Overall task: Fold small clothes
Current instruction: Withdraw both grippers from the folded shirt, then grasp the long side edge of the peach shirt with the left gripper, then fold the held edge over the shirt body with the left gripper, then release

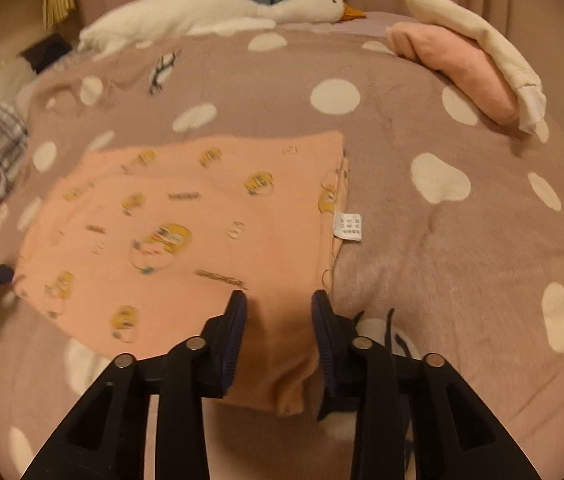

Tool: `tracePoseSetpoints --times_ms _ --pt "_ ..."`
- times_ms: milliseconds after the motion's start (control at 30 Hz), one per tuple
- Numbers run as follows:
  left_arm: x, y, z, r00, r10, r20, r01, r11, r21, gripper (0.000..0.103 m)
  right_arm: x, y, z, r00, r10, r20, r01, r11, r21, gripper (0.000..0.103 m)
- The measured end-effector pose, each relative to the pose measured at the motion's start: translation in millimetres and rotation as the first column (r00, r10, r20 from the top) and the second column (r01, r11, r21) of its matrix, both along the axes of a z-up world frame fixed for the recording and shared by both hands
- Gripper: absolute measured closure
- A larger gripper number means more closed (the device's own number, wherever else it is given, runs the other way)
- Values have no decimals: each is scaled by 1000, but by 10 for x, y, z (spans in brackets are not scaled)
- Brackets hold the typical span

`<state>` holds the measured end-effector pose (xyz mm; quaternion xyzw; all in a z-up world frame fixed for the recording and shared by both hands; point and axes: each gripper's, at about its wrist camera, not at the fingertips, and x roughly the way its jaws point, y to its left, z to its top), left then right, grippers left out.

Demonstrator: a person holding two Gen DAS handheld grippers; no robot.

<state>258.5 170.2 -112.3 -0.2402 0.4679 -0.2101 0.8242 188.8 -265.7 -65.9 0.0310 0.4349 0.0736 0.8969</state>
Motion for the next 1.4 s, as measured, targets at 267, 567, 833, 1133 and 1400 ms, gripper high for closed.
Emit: tracePoseSetpoints --times_ms 267,567,833,1133,1400 --pt "534 -220 -199 994 -17 -105 3 991 -131 41 82 347 28 996 84 0 -83 987 134 56" --pt "894 -407 -246 988 -8 -152 -14 990 -141 72 621 948 -125 989 147 -21 -143 981 132 57" --pt "913 -412 -288 987 -7 -160 -8 996 -89 83 1093 1291 -251 992 105 -70 -99 991 86 82" --pt "946 -431 -273 983 -10 -181 0 999 -51 83 810 1321 -189 986 141 -89 -139 990 30 85" --pt "897 -511 -80 986 -2 -167 -9 998 -62 85 67 1409 -342 964 254 -82 -258 965 -44 84"
